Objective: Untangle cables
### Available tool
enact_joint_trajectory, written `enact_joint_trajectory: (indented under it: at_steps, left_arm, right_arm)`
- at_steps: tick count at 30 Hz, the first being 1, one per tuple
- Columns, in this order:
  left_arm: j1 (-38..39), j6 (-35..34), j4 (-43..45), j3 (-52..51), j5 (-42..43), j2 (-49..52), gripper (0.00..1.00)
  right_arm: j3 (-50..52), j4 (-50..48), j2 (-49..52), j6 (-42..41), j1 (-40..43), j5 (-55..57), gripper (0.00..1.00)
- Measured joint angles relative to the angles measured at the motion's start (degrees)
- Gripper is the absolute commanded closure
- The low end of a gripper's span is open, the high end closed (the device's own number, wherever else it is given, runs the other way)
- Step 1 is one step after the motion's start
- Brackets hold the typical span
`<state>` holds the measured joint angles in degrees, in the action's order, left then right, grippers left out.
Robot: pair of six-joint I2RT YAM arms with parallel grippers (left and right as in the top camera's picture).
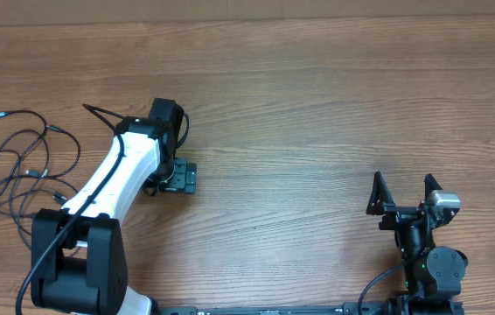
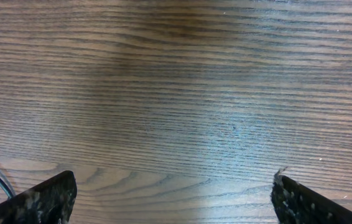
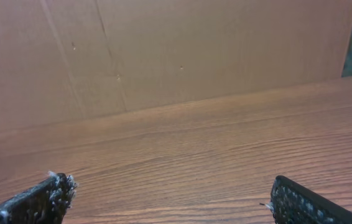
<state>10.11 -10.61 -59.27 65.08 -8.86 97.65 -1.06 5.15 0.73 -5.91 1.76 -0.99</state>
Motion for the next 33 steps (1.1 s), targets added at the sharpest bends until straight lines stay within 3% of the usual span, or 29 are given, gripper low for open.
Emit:
enact_joint_trajectory:
  at_steps: [12, 22, 33]
  left_arm:
    - [0.0, 0.02, 0.0, 0.0, -0.24, 0.0, 0.01]
    - [0.0, 0.0, 0.72, -0.02, -5.6, -0.68, 0.0]
    - [0.0, 0.0, 0.85, -0.13, -6.4, -19.04, 0.01]
  right_arm:
    - [0.0, 0.0, 0.0, -0.04, 0.0, 0.17, 0.0]
    - [0.0, 0.02, 0.0, -0.02, 0.0, 0.22, 0.0]
    - [0.0, 0.0, 0.0, -0.02, 0.0, 0.37, 0.0]
